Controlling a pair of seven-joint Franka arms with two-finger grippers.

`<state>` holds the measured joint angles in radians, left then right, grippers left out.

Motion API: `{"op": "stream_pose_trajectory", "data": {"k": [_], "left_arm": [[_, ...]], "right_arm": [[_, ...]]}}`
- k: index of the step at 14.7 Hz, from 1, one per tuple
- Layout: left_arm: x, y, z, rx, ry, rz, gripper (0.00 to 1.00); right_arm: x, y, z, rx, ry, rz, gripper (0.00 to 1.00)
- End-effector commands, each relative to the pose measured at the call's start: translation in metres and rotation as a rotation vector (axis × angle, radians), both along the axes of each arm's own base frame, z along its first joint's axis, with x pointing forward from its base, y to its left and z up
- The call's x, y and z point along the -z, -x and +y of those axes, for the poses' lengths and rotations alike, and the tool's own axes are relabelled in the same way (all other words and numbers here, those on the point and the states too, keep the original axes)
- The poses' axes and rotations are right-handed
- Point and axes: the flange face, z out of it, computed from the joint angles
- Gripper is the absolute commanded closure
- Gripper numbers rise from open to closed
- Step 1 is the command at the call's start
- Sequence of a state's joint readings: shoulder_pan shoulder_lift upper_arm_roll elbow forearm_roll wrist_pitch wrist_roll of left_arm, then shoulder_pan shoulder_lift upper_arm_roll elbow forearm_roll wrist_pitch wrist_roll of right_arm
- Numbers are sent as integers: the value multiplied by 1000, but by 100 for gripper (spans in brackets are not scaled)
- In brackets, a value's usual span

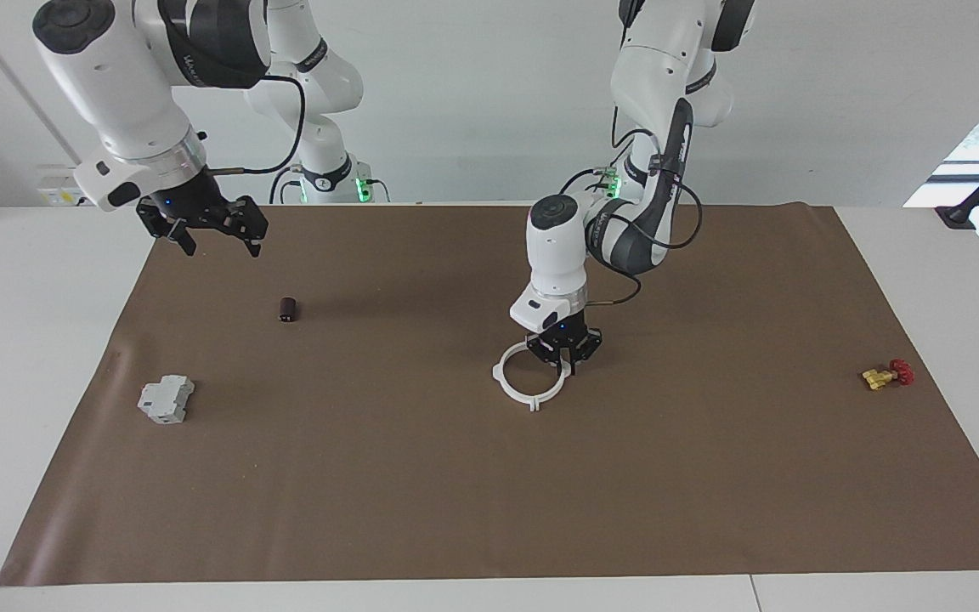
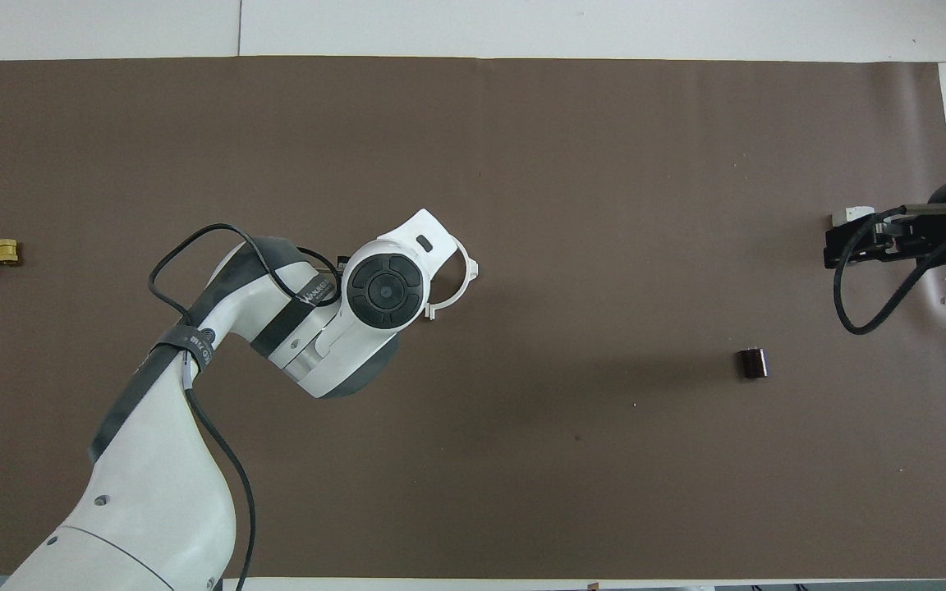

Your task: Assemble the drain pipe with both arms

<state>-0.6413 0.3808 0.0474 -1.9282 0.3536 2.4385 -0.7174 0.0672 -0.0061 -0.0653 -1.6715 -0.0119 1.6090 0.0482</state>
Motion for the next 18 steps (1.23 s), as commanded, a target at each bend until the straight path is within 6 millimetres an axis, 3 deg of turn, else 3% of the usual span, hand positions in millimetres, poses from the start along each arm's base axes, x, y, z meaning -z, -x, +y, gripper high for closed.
{"op": "stream_pose_trajectory", "data": {"k": [1, 18], "left_arm": [[9, -7, 7, 8, 9, -15, 100], [19, 8, 4, 86, -28, 20, 100]], "right_arm": [[-3, 5, -6, -20, -8, -15, 0], [-3, 5, -6, -20, -8, -15, 0]]}}
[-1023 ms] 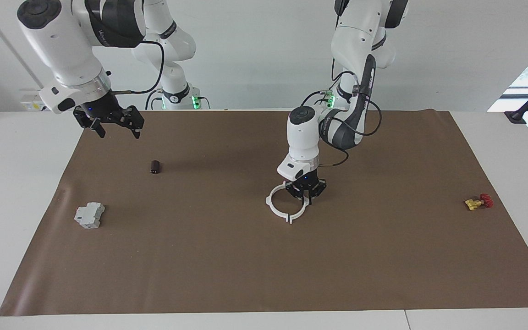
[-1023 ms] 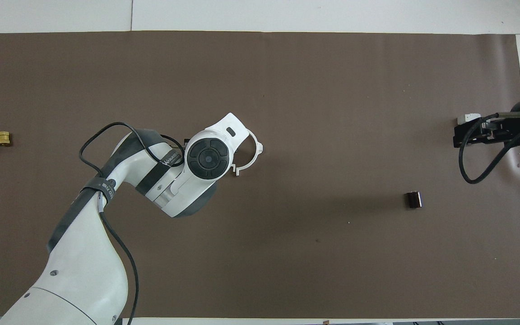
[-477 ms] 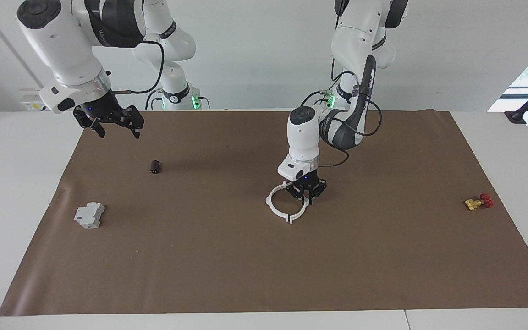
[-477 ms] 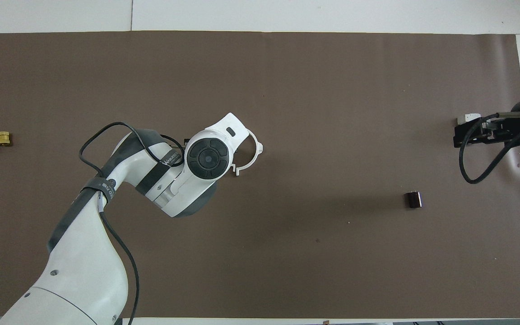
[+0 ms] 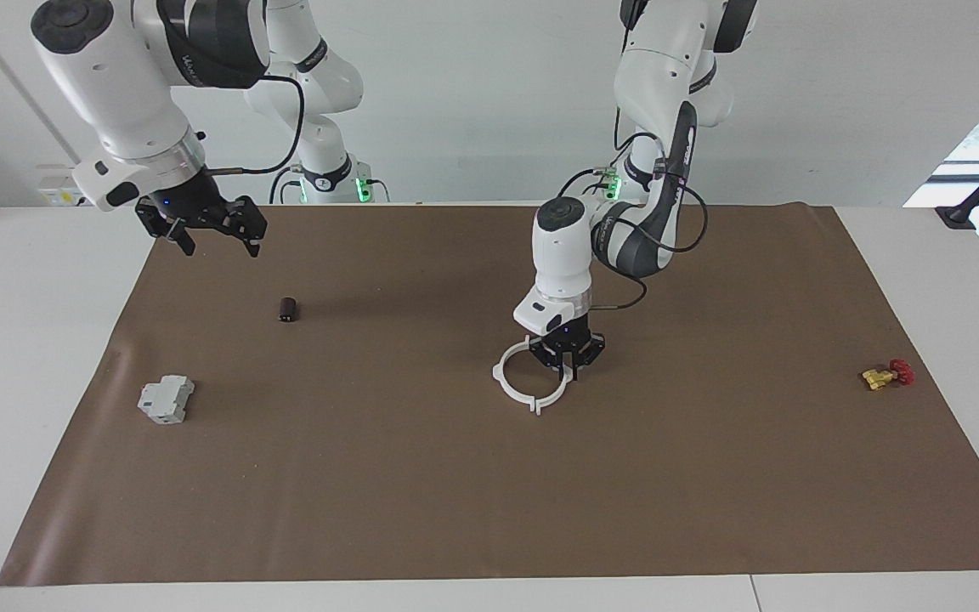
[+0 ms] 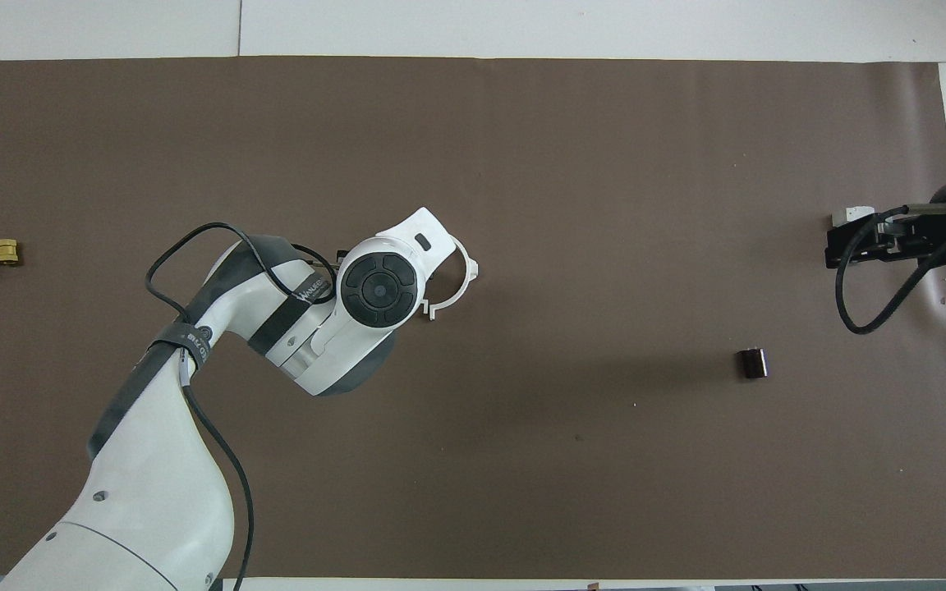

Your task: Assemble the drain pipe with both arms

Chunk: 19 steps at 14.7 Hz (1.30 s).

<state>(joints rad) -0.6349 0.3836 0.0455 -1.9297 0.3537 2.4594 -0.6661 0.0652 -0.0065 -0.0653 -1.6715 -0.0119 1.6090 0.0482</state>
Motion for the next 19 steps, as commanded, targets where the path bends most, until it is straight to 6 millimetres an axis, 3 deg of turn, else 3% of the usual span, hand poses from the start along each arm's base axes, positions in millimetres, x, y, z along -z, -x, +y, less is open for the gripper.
{"op": "stream_pose_trajectory", "data": {"k": [1, 6, 7, 9, 10, 14, 19], "left_arm": [[17, 10, 3, 34, -29, 24, 100], [22, 16, 3, 39, -39, 40, 100], [22, 16, 3, 37, -39, 39, 83], [22, 16, 3, 39, -38, 39, 15], [21, 16, 3, 40, -38, 37, 0], [-10, 3, 21, 22, -23, 7, 0], [-57, -25, 79, -45, 30, 20, 0]], "right_arm": [[-2, 4, -5, -22, -8, -13, 0], [-2, 5, -5, -22, -8, -11, 0], [-1, 5, -5, -22, -8, -10, 0], [-1, 5, -5, -22, -8, -8, 0], [-1, 5, -5, -22, -8, -8, 0], [-2, 6, -5, -22, -8, -4, 0], [-6, 8, -3, -25, -9, -8, 0]]}}
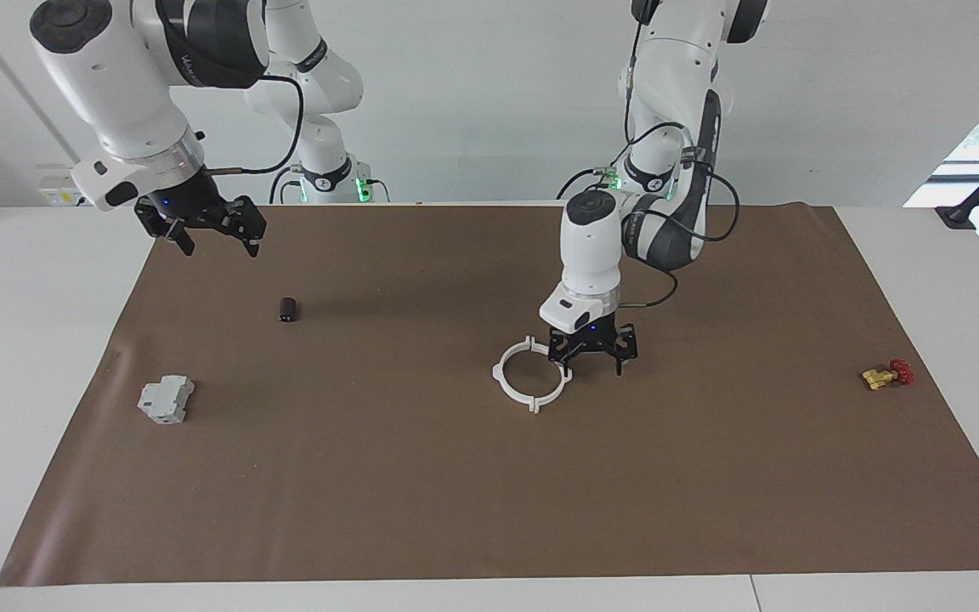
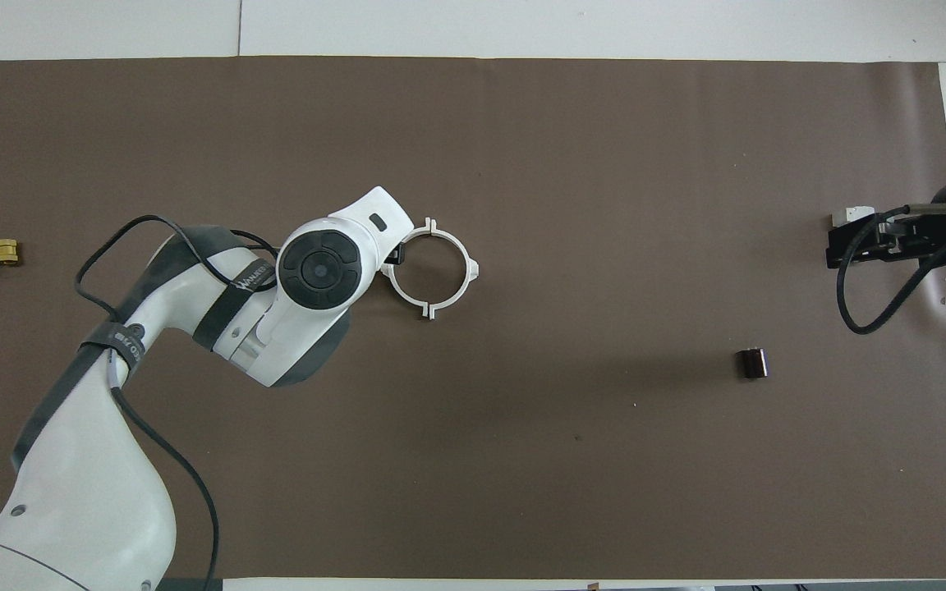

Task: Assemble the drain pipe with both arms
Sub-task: 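Release the clamp ring and retract the left gripper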

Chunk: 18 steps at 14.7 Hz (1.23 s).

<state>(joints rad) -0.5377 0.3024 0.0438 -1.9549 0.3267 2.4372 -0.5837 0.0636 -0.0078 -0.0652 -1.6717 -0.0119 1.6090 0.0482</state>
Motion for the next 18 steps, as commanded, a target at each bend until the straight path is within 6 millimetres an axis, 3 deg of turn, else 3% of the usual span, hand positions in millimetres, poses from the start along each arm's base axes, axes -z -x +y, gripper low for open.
{"op": "stream_pose_trajectory", "data": {"k": [1, 9, 15, 18], "left_arm": [[-26, -3, 33, -1, 35, 66, 0], [-109, -30, 190, -14, 53, 228, 0], [-170, -8, 290, -99, 125, 251, 0], [-194, 1, 313, -128, 129, 270, 0]], "right_arm": [[-7, 9, -3, -25, -9, -6, 0], [-21, 10, -1, -29, -7, 10, 0], [-25, 9, -12, -10, -16, -3, 0], [-25, 9, -20, 2, -16, 8, 0]]}}
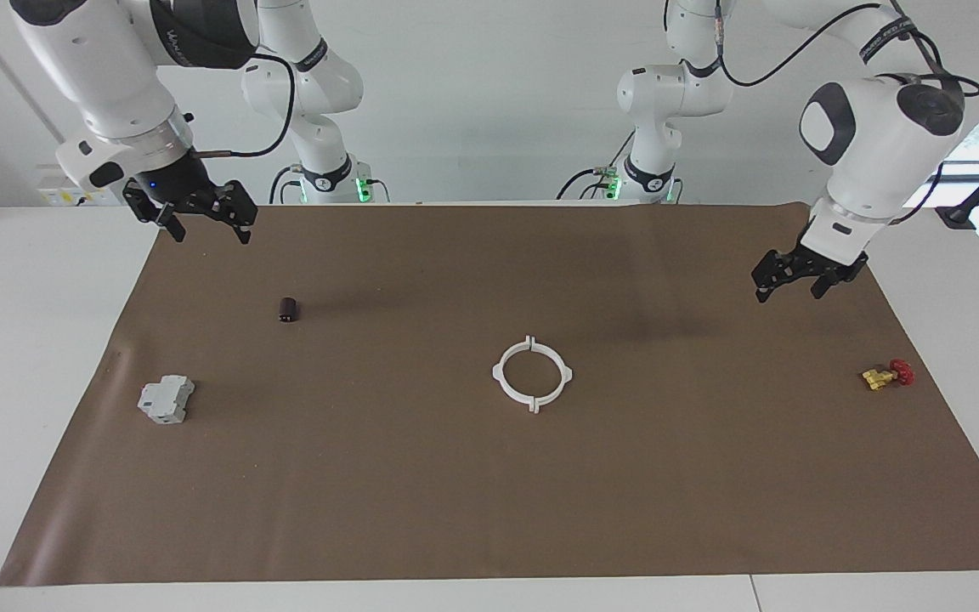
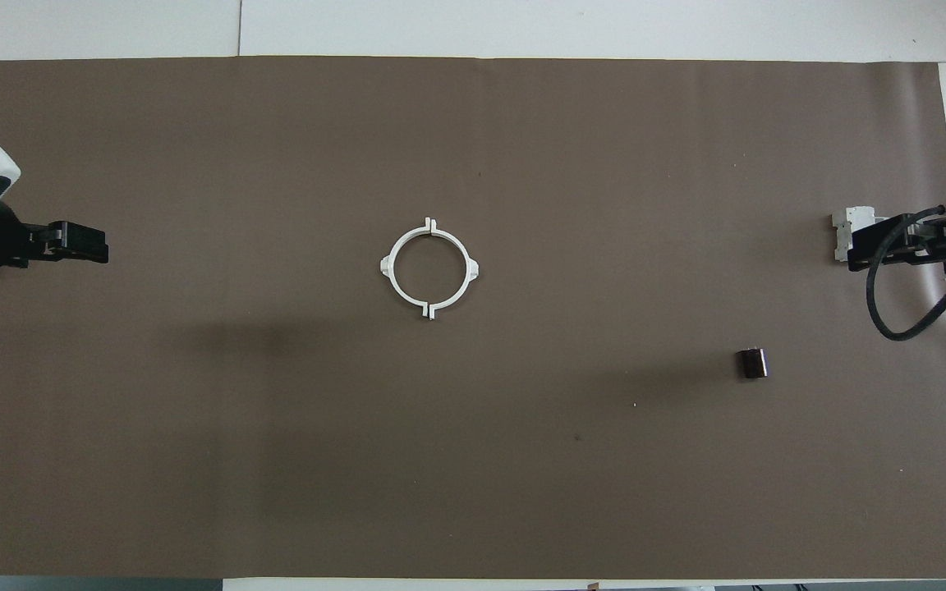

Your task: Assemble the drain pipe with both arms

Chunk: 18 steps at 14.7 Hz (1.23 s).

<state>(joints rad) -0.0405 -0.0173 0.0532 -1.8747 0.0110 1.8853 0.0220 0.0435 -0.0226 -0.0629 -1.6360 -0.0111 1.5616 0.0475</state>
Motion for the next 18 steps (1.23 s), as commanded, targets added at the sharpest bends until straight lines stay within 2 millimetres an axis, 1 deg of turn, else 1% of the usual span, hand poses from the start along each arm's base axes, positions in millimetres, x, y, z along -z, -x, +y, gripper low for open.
{"op": "stream_pose_trajectory", "data": {"k": [1, 2, 4, 6, 8, 10, 12, 13, 16, 18], "left_arm": [[-32, 6, 7, 1, 20, 23, 0], [-45, 3, 8, 0, 20, 24, 0], [-61, 2, 7, 0, 20, 24, 0], [-71, 2, 7, -1, 20, 31, 0], [-83, 2, 8, -2, 19, 35, 0], [-89, -1, 6, -1, 25, 52, 0], [-86, 1, 7, -1, 27, 61, 0], [-81, 4, 6, -1, 26, 70, 0], [-75, 9, 7, -10, 27, 81, 0], [-75, 10, 5, -9, 27, 87, 0]], "right_arm": [[-4, 2, -11, -13, -15, 11, 0], [-3, 1, -10, -16, -13, 12, 0], [-5, 2, -7, -20, -13, 9, 0], [-3, 2, -10, -16, -13, 9, 0], [-4, 1, -8, -19, -13, 3, 0], [-5, 1, -6, -23, -13, 3, 0], [-5, 1, -6, -23, -13, 3, 0], [-5, 1, -6, -23, -13, 2, 0], [-5, 1, -3, -28, -11, 0, 0], [-5, 1, -4, -26, -11, 0, 0]]}}
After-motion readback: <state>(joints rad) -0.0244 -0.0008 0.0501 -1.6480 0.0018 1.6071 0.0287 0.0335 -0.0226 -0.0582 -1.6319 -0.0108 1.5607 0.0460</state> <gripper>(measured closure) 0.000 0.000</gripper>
